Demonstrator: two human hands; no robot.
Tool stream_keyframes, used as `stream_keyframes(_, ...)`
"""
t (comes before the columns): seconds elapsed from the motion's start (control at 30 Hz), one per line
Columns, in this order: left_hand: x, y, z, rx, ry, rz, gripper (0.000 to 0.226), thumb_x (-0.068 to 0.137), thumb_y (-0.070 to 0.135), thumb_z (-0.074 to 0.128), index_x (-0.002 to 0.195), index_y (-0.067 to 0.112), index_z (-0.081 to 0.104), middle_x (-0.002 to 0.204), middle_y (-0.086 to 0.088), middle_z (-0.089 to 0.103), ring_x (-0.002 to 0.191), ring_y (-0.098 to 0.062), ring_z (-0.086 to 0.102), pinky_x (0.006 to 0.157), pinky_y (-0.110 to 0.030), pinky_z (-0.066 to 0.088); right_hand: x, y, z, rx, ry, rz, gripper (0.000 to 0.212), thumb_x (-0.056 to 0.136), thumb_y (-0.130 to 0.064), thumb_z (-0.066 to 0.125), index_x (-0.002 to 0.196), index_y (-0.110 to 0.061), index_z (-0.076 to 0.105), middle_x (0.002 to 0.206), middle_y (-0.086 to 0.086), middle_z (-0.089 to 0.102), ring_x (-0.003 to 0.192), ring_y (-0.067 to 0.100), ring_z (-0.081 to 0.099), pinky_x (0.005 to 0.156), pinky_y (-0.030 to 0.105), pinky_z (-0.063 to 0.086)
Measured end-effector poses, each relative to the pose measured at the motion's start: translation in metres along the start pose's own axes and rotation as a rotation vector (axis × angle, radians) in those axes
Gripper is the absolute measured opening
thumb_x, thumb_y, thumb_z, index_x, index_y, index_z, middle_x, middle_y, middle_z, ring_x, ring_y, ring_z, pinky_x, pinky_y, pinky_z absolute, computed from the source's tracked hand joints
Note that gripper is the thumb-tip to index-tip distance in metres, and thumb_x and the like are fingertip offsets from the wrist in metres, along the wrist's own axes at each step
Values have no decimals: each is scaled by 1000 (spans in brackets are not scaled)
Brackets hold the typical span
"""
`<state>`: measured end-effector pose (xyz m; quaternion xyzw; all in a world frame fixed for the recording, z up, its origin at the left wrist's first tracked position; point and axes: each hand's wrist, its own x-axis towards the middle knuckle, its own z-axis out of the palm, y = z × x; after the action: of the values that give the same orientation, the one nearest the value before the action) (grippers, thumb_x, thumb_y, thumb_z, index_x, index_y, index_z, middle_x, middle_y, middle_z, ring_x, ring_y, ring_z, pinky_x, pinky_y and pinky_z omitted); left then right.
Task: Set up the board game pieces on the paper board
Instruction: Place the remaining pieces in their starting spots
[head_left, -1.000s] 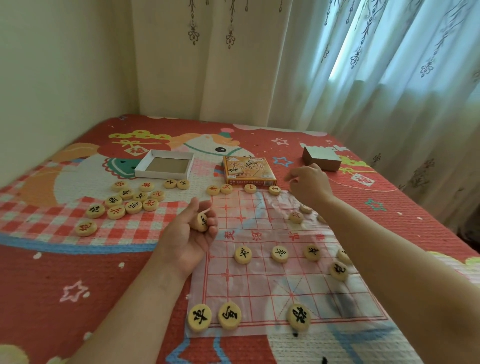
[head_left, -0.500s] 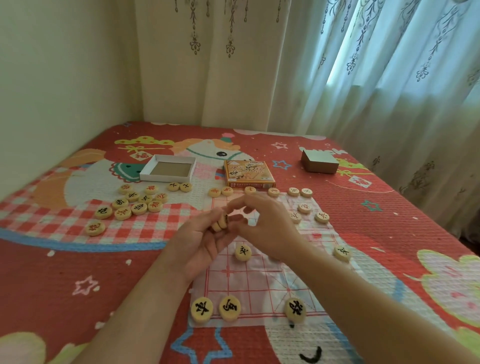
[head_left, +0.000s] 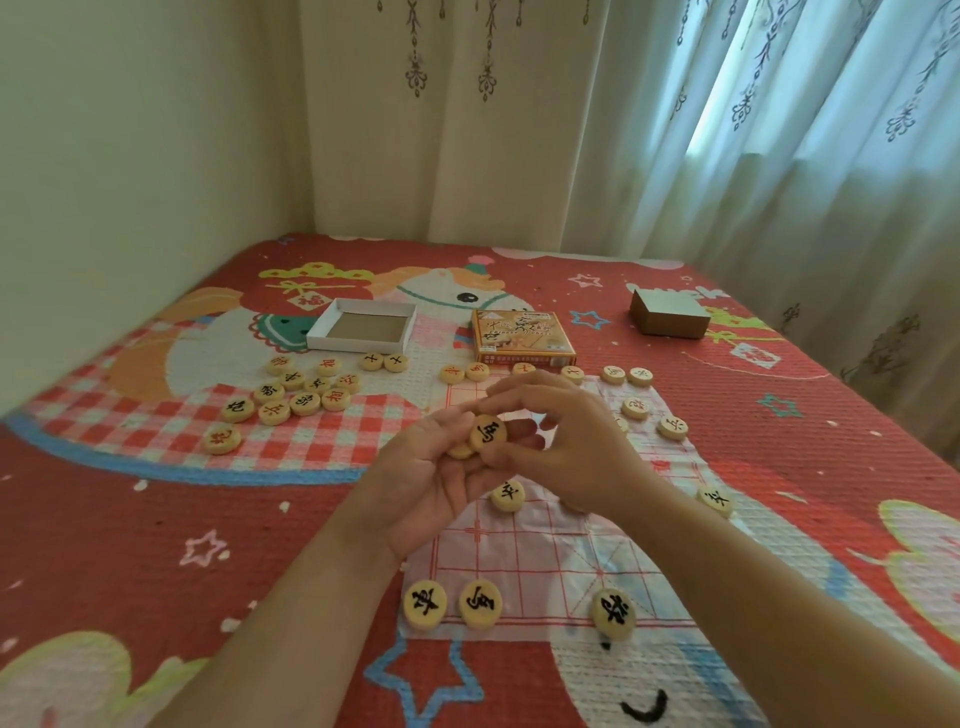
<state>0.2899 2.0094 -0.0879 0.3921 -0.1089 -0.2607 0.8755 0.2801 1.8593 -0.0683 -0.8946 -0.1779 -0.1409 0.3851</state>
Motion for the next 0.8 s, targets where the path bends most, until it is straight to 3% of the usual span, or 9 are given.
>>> stream_keyframes(0.27,3,-1,-4,70,32,30,36,82,17,48,111,-3,57,97,-20,70,84,-28,71,63,-28,59,-3,0,5,-136,87,-116,32,71,-23,78,102,-20,71,102,-10,58,98,12,51,80,0,31)
stream_keyframes(0.37,3,-2,-4,143,61,30,29,91,17,45,108,-2,58,92,-17,72,80,-24,72,61,-27,59,-4,7,11,-218,171,-190,32,67,-32,73,95,-16,73,95,-2,63,92,13,49,75,5,33)
stream_keyframes(0.5,6,-4,-5,208,93,36,29,96,17,41,108,-2,59,90,-14,72,79,-22,72,62,-26,59,-3,12,16,-282,221,-258,28,68,-28,71,90,-12,73,85,2,63,81,16,52,69,12,38)
stream_keyframes(0.57,7,-5,-5,234,91,33,31,97,19,41,110,-3,59,92,-15,71,78,-21,71,64,-26,59,-4,15,15,-286,197,-252,25,70,-24,69,91,-10,71,84,3,64,76,18,58,63,23,46)
stream_keyframes(0.63,8,-5,-5,258,117,38,31,96,20,41,110,-1,58,89,-14,70,72,-18,70,61,-25,59,-3,18,11,-289,171,-229,26,73,-24,65,94,-8,69,86,3,64,72,12,57,61,24,48)
stream_keyframes(0.7,8,-4,-5,258,195,56,24,97,20,41,101,3,57,79,-11,72,65,-17,70,55,-24,58,1,23,2,-302,188,-184,25,77,-22,64,98,-8,69,87,1,66,72,7,54,62,19,44)
stream_keyframes(0.8,9,-2,-10,268,336,98,22,99,18,40,84,9,54,60,-4,62,47,-13,58,40,-20,47,8,40,-20,-351,224,-40,25,83,-20,65,107,-12,66,94,0,67,77,9,54,71,25,44)
